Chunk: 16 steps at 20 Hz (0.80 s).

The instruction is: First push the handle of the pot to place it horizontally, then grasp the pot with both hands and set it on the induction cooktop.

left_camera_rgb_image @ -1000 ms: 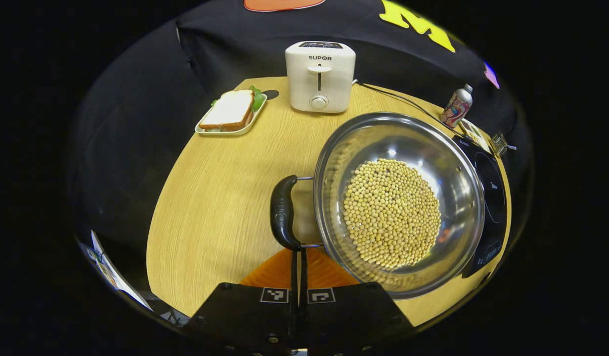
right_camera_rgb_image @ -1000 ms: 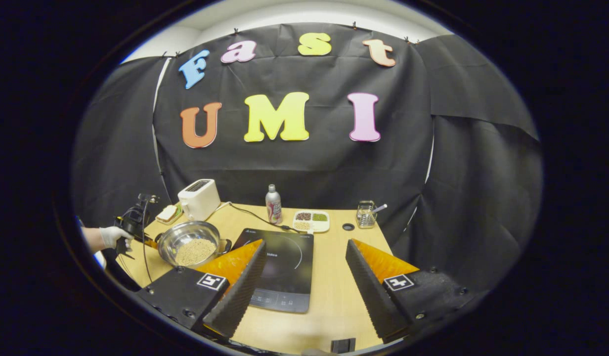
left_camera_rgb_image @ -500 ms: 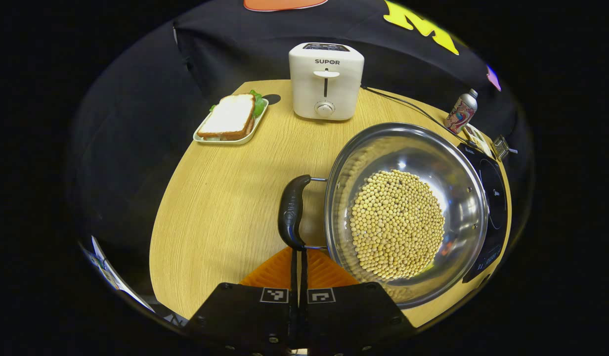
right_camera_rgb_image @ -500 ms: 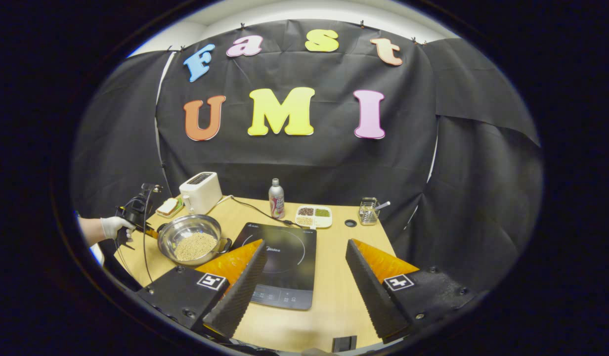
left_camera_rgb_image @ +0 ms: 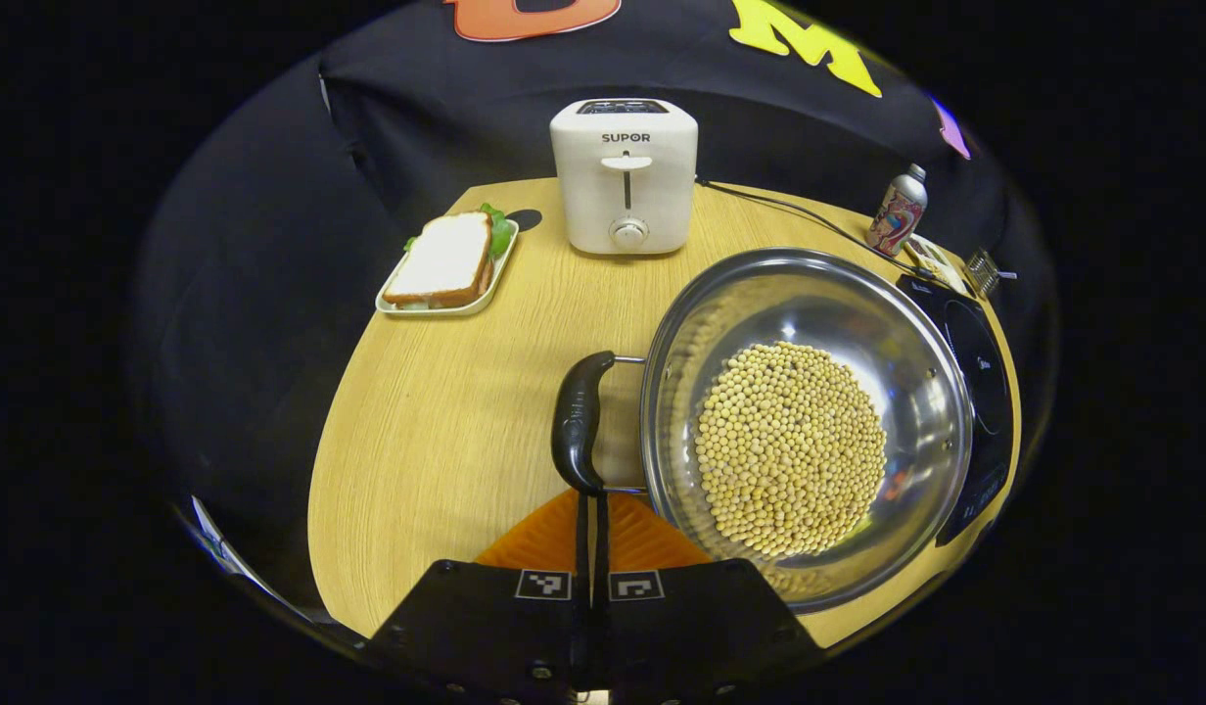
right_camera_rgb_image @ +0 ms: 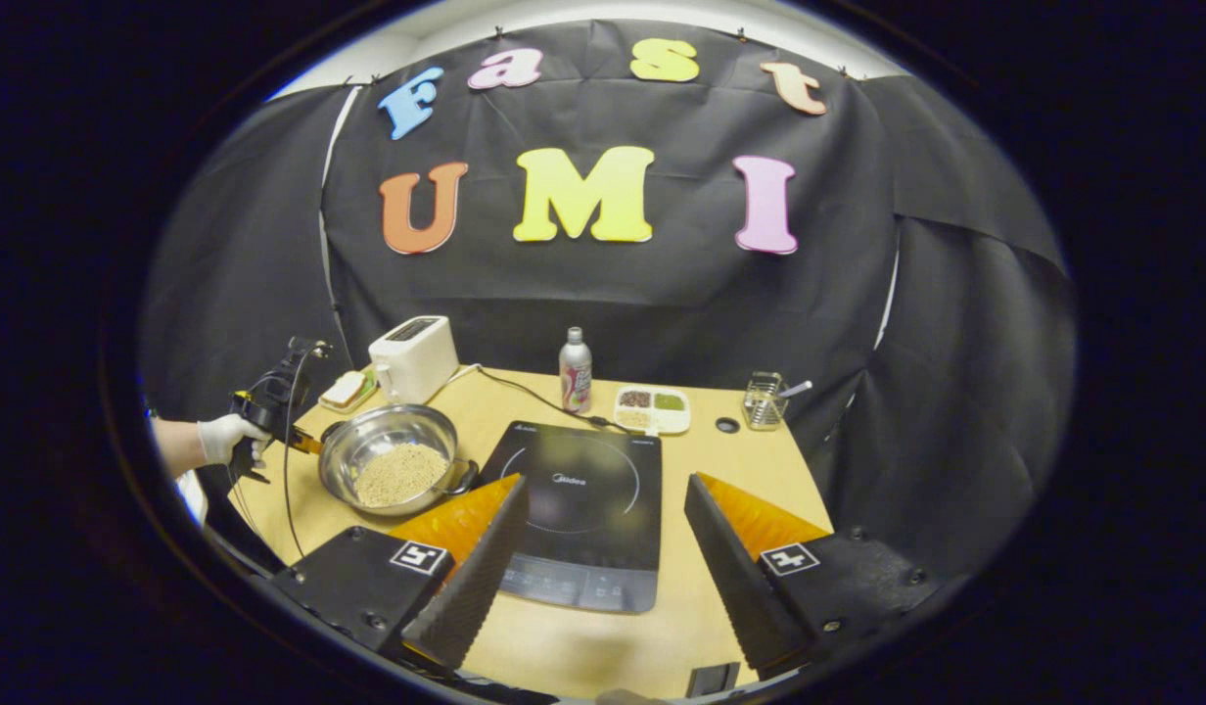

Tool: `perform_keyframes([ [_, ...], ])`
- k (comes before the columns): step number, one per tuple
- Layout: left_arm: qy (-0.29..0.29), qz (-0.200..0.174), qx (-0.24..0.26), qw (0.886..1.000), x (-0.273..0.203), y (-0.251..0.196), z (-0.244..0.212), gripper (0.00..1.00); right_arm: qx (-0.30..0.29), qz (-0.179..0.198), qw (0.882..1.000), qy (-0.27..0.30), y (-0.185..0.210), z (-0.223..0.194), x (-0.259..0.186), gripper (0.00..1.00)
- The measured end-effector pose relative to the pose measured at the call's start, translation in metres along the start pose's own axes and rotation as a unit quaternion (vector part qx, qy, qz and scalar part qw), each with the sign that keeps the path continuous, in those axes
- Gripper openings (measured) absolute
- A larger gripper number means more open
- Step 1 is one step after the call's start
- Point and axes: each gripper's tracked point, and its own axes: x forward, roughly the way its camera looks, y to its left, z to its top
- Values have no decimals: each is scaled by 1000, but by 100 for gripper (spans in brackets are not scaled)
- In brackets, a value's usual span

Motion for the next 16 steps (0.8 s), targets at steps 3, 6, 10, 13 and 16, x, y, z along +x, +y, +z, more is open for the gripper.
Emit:
perform_keyframes([
  [3,-27,-1,1,1000,-9,1,-1,1,-3,26,1000,13,28,-2,23,100],
  [6,-41,9,13,999,-17,13,-2,43,-9,57,998,28,59,-4,46,100],
  [10,-71,21,10,997,-32,22,6,84,-28,86,995,47,97,-13,71,100],
  [13,-79,9,12,997,-41,14,6,97,-37,98,993,60,121,-20,91,100],
  [16,-93,-2,17,995,-43,1,14,96,-32,111,990,78,144,-29,109,100],
])
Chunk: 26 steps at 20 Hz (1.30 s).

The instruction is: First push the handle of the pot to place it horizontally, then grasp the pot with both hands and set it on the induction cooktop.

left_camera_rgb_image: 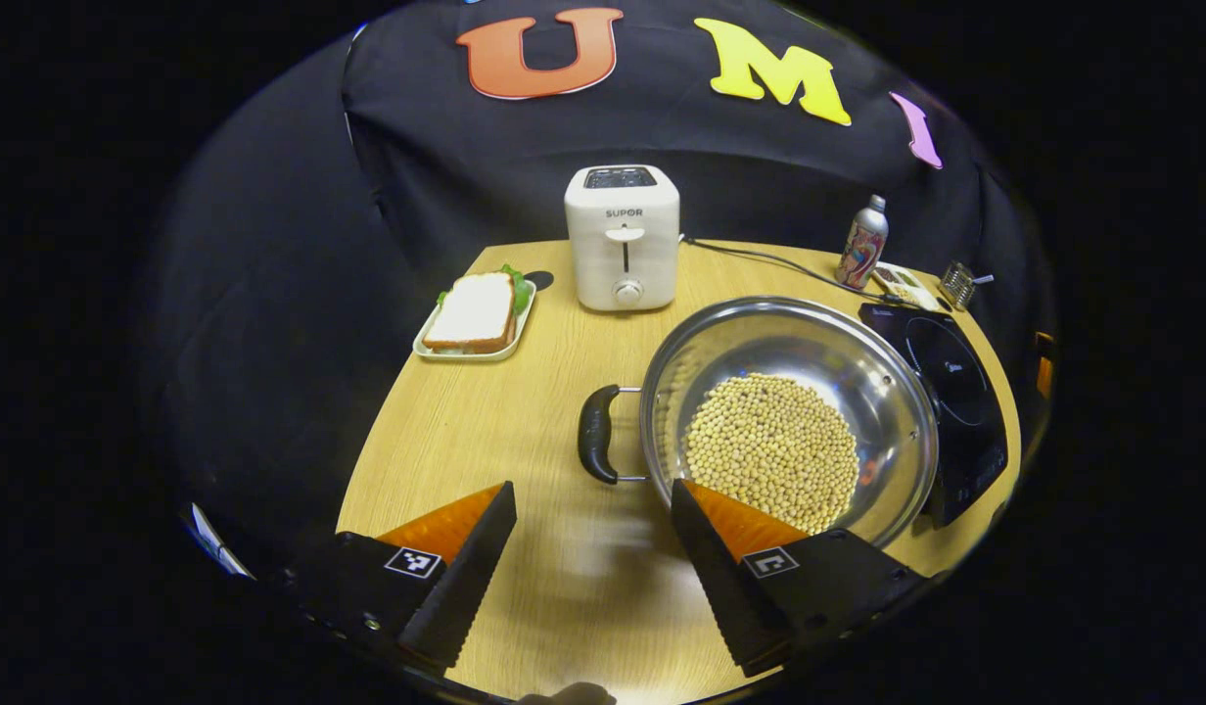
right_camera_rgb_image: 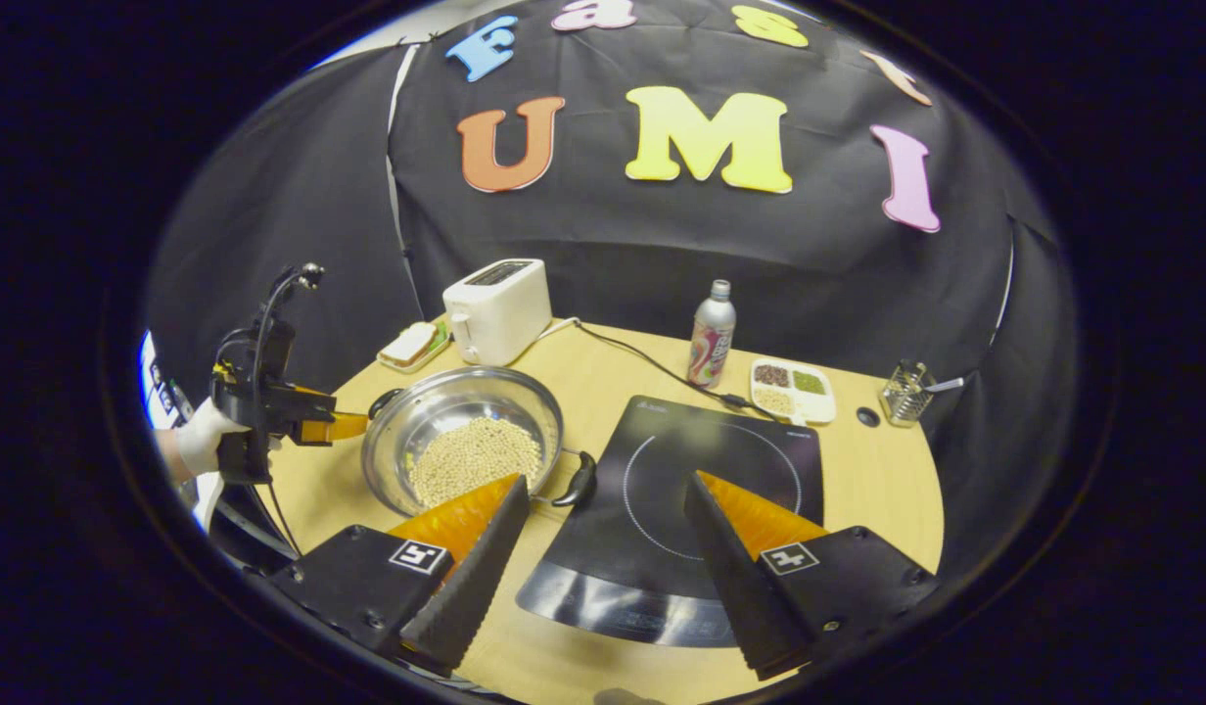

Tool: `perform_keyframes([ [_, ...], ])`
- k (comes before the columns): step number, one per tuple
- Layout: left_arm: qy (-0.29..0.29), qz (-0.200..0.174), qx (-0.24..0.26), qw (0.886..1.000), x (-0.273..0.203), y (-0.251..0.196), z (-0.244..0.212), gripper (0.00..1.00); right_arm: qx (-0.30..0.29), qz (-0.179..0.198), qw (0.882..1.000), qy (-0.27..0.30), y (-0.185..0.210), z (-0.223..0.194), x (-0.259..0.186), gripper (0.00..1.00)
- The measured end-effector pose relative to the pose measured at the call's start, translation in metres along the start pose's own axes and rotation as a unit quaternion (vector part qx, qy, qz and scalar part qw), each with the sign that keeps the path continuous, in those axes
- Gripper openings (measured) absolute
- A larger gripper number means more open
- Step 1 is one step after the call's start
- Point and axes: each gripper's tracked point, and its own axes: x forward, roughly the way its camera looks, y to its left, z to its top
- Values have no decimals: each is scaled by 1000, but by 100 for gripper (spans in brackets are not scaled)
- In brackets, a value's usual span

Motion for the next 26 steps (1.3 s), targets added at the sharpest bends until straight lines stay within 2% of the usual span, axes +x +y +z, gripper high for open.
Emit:
perform_keyframes([
  [4,0,-2,24,1000,14,-11,12,98,19,13,999,33,17,-8,36,100],
  [8,5,1,32,999,37,-16,21,98,24,0,997,68,24,-21,78,100],
  [11,32,1,33,999,51,-15,18,98,43,-4,993,108,28,-36,105,100],
  [14,51,2,40,998,65,-14,12,98,47,-12,992,116,30,-40,124,99],
  [15,57,1,41,998,68,-14,12,98,46,-15,991,121,31,-44,130,95],
  [19,72,4,43,996,79,-12,9,94,66,-24,986,154,35,-57,142,94],
  [20,75,4,39,996,80,-10,9,86,67,-24,986,149,36,-54,149,92],
  [22,84,5,31,996,82,-8,7,85,74,-31,984,157,36,-56,146,76],
  [23,88,0,29,996,83,-8,7,79,80,-32,982,166,35,-57,149,77],
  [26,102,-14,15,995,83,-9,6,76,100,-37,976,191,33,-57,151,72],
])
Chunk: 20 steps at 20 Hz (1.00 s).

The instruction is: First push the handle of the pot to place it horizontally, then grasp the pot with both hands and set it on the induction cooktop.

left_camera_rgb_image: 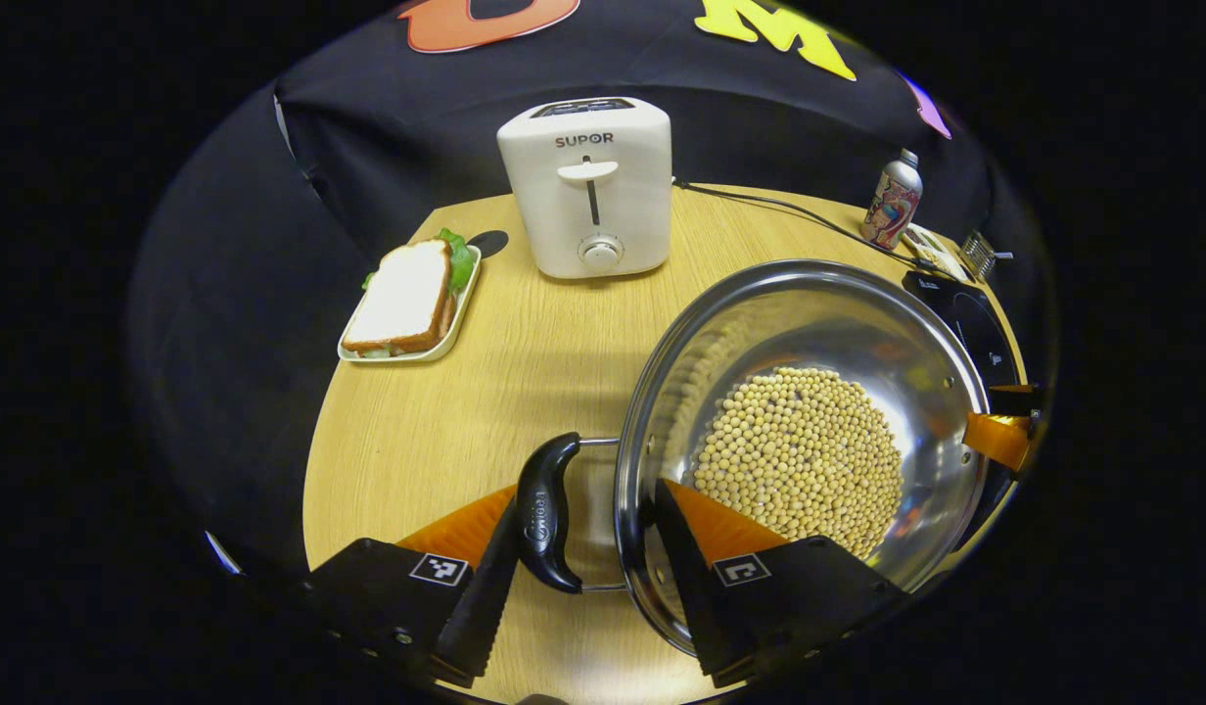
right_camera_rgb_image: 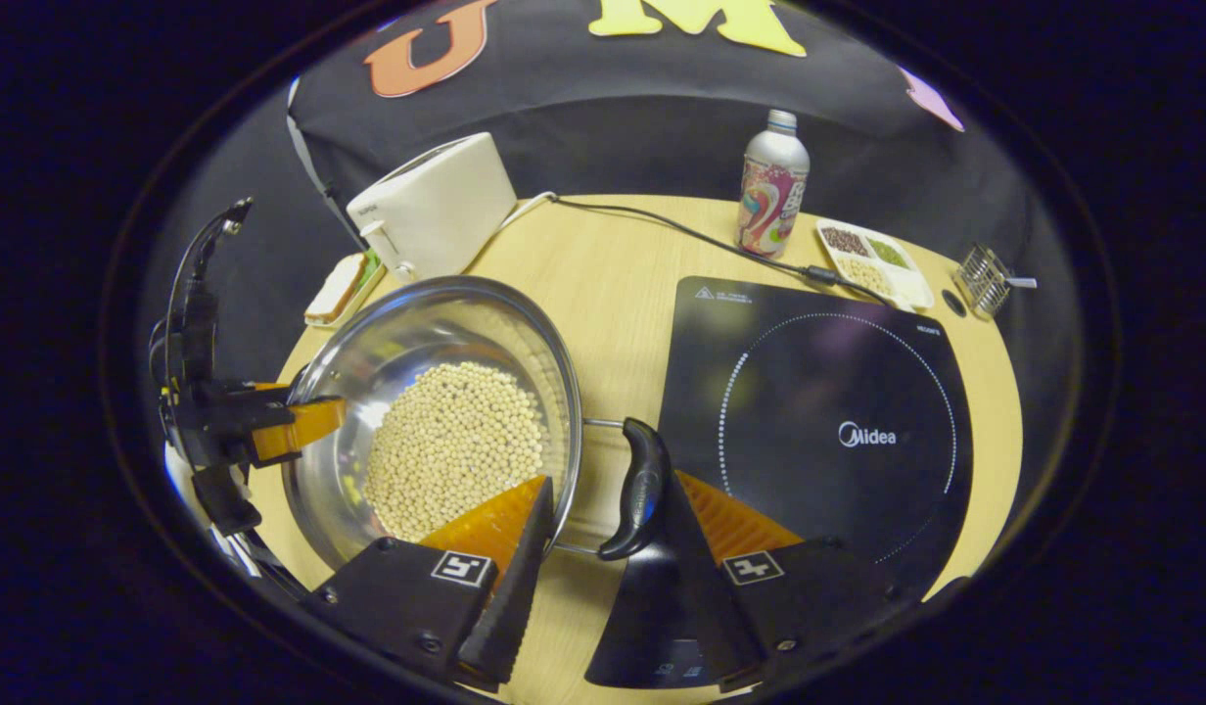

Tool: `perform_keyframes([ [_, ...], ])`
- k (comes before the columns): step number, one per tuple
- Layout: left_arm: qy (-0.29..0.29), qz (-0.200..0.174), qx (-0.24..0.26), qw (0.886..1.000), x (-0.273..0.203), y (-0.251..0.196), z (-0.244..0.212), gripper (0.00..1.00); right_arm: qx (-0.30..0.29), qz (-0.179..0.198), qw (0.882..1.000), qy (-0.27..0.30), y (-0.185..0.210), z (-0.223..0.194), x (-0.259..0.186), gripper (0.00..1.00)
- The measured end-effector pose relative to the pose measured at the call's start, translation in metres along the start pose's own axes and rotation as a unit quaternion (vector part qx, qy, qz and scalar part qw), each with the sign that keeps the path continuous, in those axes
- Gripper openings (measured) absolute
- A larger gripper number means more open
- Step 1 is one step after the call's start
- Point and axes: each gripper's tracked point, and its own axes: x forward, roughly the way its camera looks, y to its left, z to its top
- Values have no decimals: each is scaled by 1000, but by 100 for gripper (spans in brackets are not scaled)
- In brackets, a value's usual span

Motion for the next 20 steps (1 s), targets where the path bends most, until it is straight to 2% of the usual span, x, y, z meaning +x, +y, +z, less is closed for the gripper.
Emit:
perform_keyframes([
  [1,5,-7,-7,1000,-1,0,0,74,4,-1,1000,8,0,1,-2,70],
  [2,11,-15,-15,1000,0,-1,0,82,8,-2,1000,12,1,2,-2,69],
  [4,16,-27,-31,999,-4,-2,0,58,17,-1,1000,17,0,2,0,62],
  [5,17,-30,-31,999,-5,-3,0,65,18,3,1000,16,-1,3,-1,58],
  [6,17,-32,-31,999,-6,-3,-1,52,16,7,1000,17,0,3,-3,60],
  [7,16,-32,-29,999,-7,-3,-2,52,21,9,1000,17,0,3,-6,57],
  [8,13,-31,-27,999,-10,-3,-3,62,24,12,1000,9,1,4,-9,57],
  [9,8,-29,-26,999,-14,-3,-2,62,18,14,1000,3,1,6,-12,54],
  [10,0,-26,-28,999,-19,-2,0,52,12,16,1000,-3,1,9,-14,56],
  [11,-5,-23,-30,999,-25,-2,2,62,4,18,1000,-13,2,13,-19,53],
  [12,-11,-22,-32,999,-29,-3,6,62,-5,17,1000,-22,1,16,-24,56],
  [13,-15,-20,-33,999,-33,-5,7,62,-12,16,999,-32,0,21,-29,53],
  [14,-21,-20,-35,999,-38,-6,10,62,-17,16,999,-39,-2,24,-35,57],
  [19,-44,-23,-29,998,-57,-27,23,62,-16,15,998,-64,-24,31,-61,57],
  [20,-47,-25,-27,998,-59,-35,25,62,-16,12,998,-68,-31,31,-66,54],
])
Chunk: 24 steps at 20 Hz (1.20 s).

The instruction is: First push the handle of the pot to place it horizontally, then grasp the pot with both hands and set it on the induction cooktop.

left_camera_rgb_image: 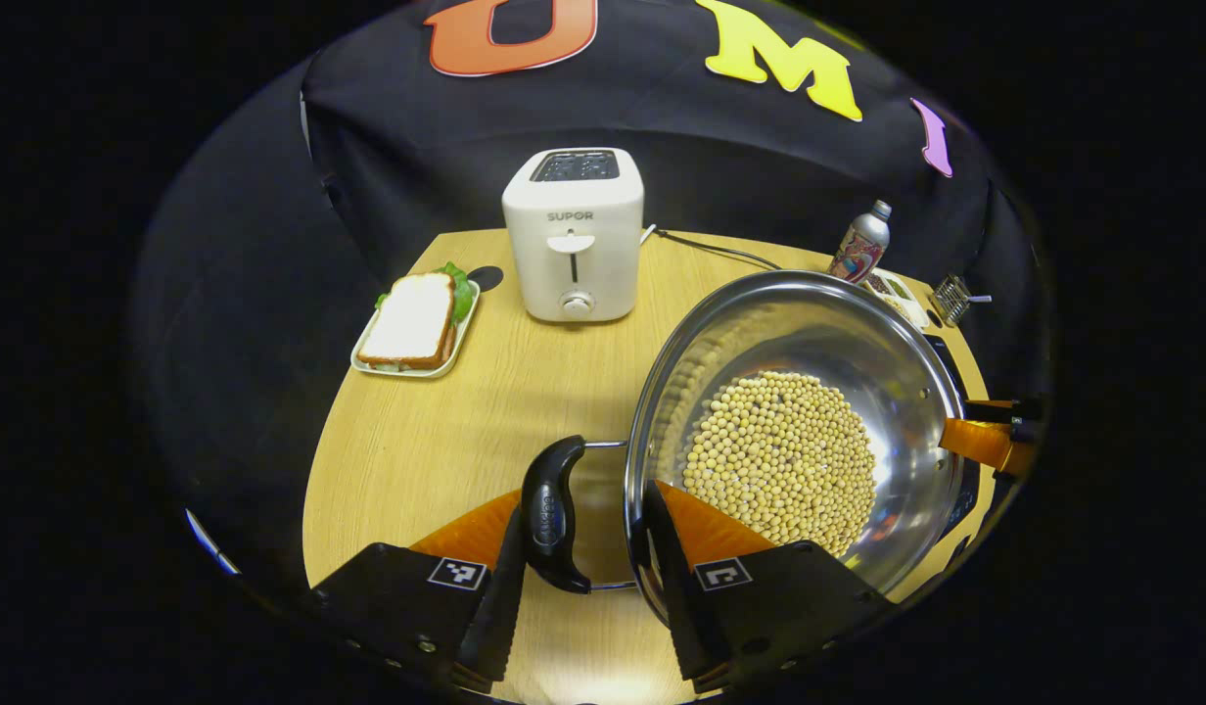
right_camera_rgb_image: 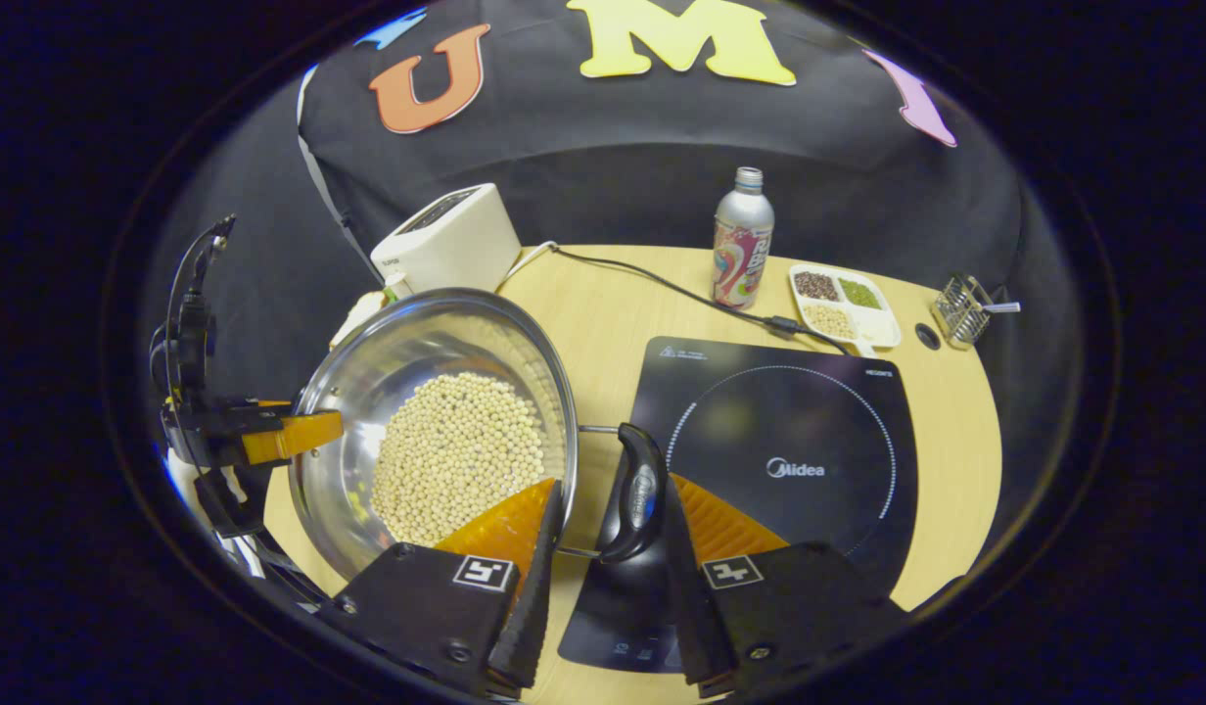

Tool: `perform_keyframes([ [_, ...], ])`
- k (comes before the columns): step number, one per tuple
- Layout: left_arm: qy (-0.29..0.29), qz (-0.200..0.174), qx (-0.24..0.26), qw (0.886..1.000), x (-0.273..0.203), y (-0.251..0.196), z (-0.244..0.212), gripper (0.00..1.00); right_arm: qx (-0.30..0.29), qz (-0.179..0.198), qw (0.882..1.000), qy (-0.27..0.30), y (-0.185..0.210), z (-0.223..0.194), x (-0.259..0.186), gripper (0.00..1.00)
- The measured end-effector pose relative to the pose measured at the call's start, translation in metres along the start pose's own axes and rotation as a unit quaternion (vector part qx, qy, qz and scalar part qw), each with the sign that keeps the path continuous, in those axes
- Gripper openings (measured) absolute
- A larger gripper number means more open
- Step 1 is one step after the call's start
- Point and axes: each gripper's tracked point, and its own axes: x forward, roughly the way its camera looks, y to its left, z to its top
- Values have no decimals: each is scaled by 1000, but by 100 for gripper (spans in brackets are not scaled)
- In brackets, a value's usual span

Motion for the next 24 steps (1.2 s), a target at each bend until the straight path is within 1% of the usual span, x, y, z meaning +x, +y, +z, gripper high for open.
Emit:
perform_keyframes([
  [8,-8,-23,23,999,-10,-65,6,62,23,-19,999,-10,-62,-8,-37,53],
  [9,-8,-25,26,999,-11,-74,6,62,26,-21,999,-10,-70,-9,-42,56],
  [10,-10,-28,29,999,-12,-82,7,62,28,-23,999,-12,-78,-10,-46,53],
  [13,-12,-38,34,999,-12,-110,9,62,37,-30,999,-18,-104,-13,-57,53],
  [18,-11,-48,41,998,-12,-152,11,62,48,-41,998,-17,-145,-19,-69,53],
  [19,-11,-50,44,998,-16,-167,11,62,50,-44,998,-17,-154,-22,-69,56],
  [20,-10,-52,47,998,-15,-175,11,62,52,-45,998,-15,-162,-23,-71,53],
  [22,-8,-56,46,997,-9,-192,11,62,55,-50,997,-15,-177,-23,-74,53],
  [23,-6,-58,45,997,-7,-199,12,62,53,-52,997,-15,-186,-24,-74,56],
  [24,-4,-60,44,997,-4,-205,12,62,51,-55,997,-16,-194,-23,-74,53],
])
